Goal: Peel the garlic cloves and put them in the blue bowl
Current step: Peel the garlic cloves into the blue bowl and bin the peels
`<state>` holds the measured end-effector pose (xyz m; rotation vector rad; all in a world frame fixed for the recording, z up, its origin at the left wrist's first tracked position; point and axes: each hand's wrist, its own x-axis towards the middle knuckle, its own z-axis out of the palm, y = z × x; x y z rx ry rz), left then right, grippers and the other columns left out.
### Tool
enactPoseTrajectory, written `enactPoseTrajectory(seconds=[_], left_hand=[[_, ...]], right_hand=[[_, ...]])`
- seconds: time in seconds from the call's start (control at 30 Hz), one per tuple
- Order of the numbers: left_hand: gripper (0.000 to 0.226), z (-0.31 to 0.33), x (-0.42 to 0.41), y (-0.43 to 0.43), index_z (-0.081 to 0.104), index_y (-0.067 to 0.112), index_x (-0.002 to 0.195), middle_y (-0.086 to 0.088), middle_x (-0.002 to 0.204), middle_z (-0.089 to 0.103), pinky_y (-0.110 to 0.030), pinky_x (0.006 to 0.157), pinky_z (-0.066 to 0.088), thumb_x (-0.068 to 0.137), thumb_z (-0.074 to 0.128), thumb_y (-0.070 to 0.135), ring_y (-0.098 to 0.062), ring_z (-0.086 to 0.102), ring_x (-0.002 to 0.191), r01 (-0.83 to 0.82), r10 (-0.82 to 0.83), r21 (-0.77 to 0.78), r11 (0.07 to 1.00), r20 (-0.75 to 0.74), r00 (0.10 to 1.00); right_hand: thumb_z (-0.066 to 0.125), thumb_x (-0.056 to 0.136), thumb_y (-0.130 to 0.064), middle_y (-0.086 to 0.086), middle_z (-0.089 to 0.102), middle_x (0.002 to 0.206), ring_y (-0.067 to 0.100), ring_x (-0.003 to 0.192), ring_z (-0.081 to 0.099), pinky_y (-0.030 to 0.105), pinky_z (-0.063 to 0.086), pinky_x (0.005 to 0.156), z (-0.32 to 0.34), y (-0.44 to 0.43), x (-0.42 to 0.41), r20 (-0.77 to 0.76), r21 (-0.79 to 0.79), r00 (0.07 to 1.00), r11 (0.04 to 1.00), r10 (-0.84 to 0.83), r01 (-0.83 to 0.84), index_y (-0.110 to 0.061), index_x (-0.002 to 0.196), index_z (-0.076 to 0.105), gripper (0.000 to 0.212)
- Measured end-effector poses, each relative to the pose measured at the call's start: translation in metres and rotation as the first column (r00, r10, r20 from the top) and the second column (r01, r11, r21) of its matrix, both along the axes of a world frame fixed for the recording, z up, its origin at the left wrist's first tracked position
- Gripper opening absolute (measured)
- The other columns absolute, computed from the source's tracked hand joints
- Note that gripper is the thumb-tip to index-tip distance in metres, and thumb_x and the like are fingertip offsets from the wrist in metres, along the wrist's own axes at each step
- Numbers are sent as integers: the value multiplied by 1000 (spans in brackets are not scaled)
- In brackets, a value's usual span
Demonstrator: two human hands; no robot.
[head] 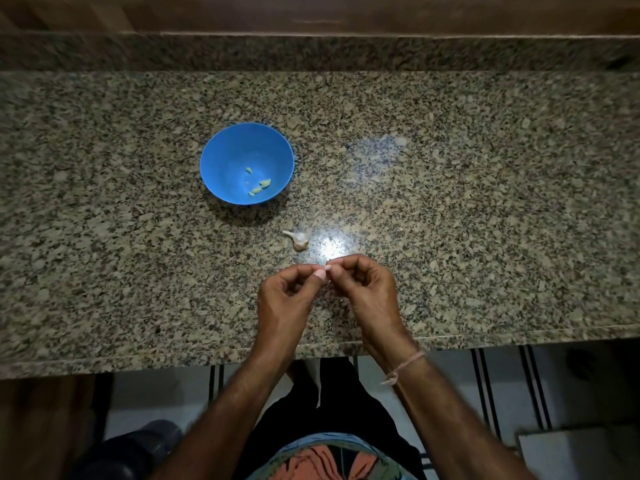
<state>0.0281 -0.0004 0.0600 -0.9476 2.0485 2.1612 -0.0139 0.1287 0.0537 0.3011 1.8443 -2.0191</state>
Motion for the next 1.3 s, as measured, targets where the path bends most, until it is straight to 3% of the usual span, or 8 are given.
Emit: enactPoseTrajectory(seconds=[0.17,0.47,0.57,0.73,0.93,1.1,1.2,1.3], left_hand=[[6,1,2,-1,81,18,98,4,90,80,-37,87,64,92,79,18,-15,77,89,29,-32,-113,993,-23,999],[10,2,4,-8,81,22,102,12,91,79,-24,75,60,92,80,26,-3,74,86,185,-216,-354,917,-49,975],[12,2,3,-11,81,20,103,14,91,76,-16,70,55,92,80,24,-1,71,83,207,-283,-529,823,-66,957],[10,-1,3,-14,78,15,100,9,91,73,-18,68,54,91,78,16,1,64,78,207,-364,-703,680,-78,928],[10,-8,3,-20,79,16,103,10,94,74,-22,72,57,93,77,17,0,67,83,198,-352,-669,717,-101,931],[12,-8,2,-23,76,17,99,13,91,71,-25,70,57,96,75,29,-4,68,84,220,-373,-639,737,-113,921],[10,-15,0,-23,66,16,95,9,86,65,-30,65,50,101,68,25,-10,61,78,207,-382,-721,662,-86,920],[11,-20,-1,-20,58,16,96,7,87,60,-21,64,39,104,60,25,-14,56,78,217,-347,-717,663,-37,937]], right_hand=[[73,96,-5,9,78,95,19,92,75,28,60,81,-4,4,5,0,1,1000,1000,-9,9,-3,97,75,3],[75,95,-14,12,77,87,12,77,71,22,56,70,-4,10,10,42,46,999,999,-15,13,-4,99,77,11],[76,95,-17,13,76,85,14,76,70,24,57,71,-3,9,10,20,80,1000,996,22,-23,-7,95,77,10],[74,96,-18,19,73,83,19,72,67,37,61,74,-3,7,9,29,147,997,987,66,-70,-9,89,76,12],[75,96,-18,10,74,79,14,70,67,30,60,72,-3,1,11,61,127,998,991,34,-42,-7,89,76,13],[77,94,-21,19,74,85,17,73,68,32,61,73,-6,-5,12,81,104,997,994,21,-29,-6,92,77,16],[74,95,-13,19,77,96,24,85,73,31,62,79,-3,-7,12,130,-11,991,1000,18,-16,-3,102,76,12],[75,94,-10,10,79,101,23,98,76,31,62,86,-3,-10,11,70,-16,997,999,42,-41,-4,107,76,14]])
